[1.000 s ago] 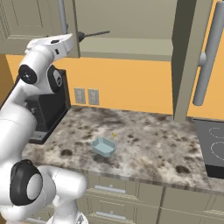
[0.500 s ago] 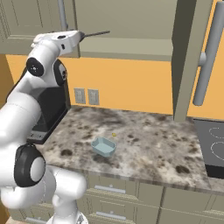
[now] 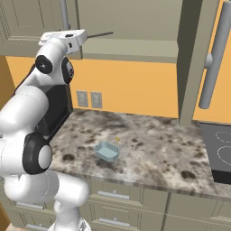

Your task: Pick the pan from the cabinet and place it on the stove. Then turn on the stove burner for the pan.

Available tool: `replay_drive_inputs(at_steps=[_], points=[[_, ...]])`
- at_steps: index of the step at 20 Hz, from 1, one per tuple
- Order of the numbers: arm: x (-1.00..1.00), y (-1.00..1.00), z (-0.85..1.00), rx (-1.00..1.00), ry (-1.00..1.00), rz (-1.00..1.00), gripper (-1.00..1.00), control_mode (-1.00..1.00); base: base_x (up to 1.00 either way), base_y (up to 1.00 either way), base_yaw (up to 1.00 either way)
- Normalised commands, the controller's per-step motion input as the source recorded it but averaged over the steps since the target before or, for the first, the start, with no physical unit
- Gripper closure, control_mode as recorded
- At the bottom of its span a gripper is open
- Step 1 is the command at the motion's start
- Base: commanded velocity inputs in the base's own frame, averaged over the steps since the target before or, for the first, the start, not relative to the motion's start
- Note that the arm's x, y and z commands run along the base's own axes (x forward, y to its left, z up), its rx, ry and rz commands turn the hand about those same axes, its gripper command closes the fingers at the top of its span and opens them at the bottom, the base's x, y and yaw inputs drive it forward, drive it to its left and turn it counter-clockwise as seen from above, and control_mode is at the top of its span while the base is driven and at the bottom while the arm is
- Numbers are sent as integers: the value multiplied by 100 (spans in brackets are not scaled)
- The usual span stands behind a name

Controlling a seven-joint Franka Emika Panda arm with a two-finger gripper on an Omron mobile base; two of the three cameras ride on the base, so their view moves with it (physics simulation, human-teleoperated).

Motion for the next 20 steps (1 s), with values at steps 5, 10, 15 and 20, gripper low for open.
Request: replay_drive_inputs(at_steps=[5, 10, 15, 20], points=[[30, 15, -3, 0, 0, 1, 100, -100, 0, 0, 0], [-1, 5, 0, 0, 0, 0, 100, -100, 0, 0, 0], [1, 18, 0, 0, -1, -13, 100, -100, 0, 0, 0], [5, 3, 0, 0, 9, -13, 100, -100, 0, 0, 0]])
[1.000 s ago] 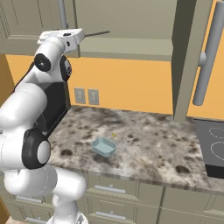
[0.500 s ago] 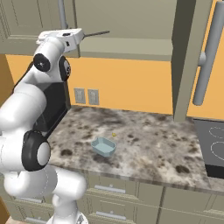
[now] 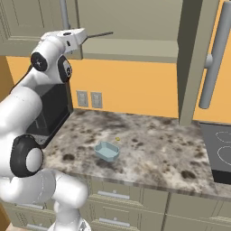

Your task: Pick the pan from the cabinet and place it on the stove. Then turn on the stove burner for the pan.

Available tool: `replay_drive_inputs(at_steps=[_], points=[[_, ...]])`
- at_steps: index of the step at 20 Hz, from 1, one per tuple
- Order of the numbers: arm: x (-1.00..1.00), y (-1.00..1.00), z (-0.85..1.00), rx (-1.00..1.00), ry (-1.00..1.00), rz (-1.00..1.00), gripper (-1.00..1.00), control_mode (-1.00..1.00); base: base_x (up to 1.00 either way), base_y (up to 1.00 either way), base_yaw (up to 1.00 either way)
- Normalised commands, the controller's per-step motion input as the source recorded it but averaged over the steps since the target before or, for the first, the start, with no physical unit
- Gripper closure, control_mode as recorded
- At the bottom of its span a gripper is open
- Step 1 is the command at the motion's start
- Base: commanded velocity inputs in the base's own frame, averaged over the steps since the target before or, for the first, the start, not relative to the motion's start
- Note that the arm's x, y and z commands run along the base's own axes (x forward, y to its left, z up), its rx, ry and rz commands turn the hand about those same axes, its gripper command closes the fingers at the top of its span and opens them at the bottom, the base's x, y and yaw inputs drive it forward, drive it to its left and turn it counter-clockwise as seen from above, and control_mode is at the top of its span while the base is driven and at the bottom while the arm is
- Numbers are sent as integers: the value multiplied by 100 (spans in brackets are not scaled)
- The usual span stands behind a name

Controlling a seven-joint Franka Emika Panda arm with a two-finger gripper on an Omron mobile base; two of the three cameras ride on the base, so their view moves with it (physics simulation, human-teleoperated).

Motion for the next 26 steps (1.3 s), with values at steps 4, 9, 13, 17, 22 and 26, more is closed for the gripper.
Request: replay_drive_inputs(at_steps=[4, 9, 13, 17, 22, 26], points=[[-52, 12, 0, 0, 4, -5, 100, -100, 0, 0, 0], [-88, 20, 0, 3, 0, 4, 100, -100, 0, 0, 0], [-97, 29, 1, 6, 2, 6, 100, -100, 0, 0, 0], [-93, 35, 2, 10, 4, 3, 100, -100, 0, 0, 0], [-79, 44, -1, 5, 3, 4, 100, -100, 0, 0, 0], [-61, 24, -9, 0, 0, 7, -100, -100, 0, 0, 0]])
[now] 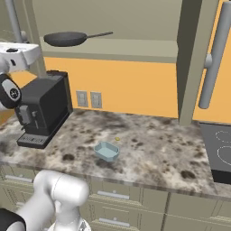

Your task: Pick the pan from the cabinet and place it on the stove. Then turn on the stove burner for the pan.

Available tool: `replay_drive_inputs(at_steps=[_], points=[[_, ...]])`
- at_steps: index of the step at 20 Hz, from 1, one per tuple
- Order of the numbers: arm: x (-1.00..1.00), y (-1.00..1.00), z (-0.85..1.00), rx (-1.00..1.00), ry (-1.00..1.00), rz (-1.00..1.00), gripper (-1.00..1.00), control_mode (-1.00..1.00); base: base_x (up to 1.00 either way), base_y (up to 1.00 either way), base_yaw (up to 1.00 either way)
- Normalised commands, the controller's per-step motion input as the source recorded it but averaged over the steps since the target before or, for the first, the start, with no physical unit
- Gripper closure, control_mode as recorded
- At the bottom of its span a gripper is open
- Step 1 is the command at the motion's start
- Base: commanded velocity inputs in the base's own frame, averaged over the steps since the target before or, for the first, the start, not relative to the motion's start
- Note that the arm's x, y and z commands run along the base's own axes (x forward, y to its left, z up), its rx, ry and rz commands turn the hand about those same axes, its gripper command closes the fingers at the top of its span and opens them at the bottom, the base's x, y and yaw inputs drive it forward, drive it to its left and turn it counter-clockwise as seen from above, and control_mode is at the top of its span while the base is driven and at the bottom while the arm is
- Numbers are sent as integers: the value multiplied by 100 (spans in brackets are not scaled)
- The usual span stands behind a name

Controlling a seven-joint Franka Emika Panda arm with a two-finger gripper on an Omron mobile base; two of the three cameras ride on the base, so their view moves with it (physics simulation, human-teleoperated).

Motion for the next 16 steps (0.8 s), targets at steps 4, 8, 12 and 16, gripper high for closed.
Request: replay_drive_inputs(at_steps=[4, 8, 12, 16], points=[[-55, 3, -3, 5, 0, 8, -100, -100, 0, 0, 0], [-80, -2, 0, 17, 0, 9, -100, -100, 0, 0, 0], [-81, -27, 10, 24, 0, 12, -100, -100, 0, 0, 0], [-34, -67, 17, 30, 1, 15, -100, -100, 0, 0, 0]])
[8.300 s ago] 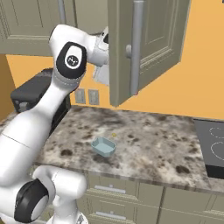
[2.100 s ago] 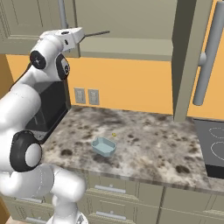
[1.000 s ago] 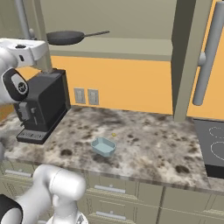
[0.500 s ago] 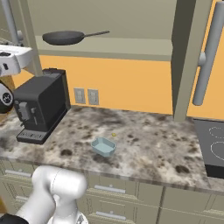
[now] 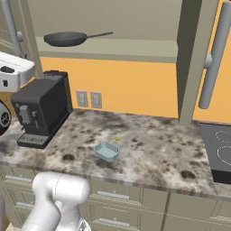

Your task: Pick the pan from the cabinet and place it on the stove. Then turn on the stove burner for the pan.

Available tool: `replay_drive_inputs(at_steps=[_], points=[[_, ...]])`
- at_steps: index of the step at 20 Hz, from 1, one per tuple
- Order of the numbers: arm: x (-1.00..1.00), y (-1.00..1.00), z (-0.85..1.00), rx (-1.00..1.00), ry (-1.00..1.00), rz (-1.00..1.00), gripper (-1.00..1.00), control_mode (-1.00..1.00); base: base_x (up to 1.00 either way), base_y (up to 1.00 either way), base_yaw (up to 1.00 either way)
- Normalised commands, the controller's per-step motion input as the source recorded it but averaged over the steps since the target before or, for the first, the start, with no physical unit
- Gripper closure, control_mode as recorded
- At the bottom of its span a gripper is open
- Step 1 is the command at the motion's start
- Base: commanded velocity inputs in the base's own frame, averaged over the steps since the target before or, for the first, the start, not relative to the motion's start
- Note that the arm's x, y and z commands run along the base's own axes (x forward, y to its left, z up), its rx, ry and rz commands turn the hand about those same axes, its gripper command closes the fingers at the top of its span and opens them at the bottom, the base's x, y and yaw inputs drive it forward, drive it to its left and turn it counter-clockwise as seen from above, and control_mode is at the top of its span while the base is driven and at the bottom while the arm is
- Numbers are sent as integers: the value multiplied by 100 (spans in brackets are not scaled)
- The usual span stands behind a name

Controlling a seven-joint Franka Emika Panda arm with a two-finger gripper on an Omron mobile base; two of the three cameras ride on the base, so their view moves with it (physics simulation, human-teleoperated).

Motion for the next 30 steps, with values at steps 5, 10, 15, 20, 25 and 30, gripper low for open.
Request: replay_drive_inputs(at_steps=[5, 10, 15, 20, 25, 30], points=[[3, -81, 10, 29, 11, 18, -100, -100, 0, 0, 0], [40, -56, -5, 26, 17, 27, -100, -100, 0, 0, 0], [58, -35, -29, 28, 12, 34, -100, -100, 0, 0, 0], [76, -1, -29, 23, 10, 32, -100, -100, 0, 0, 0], [77, 17, -7, 12, 11, 29, -100, -100, 0, 0, 0], [54, 40, 0, 4, 12, 25, -100, -100, 0, 0, 0]])
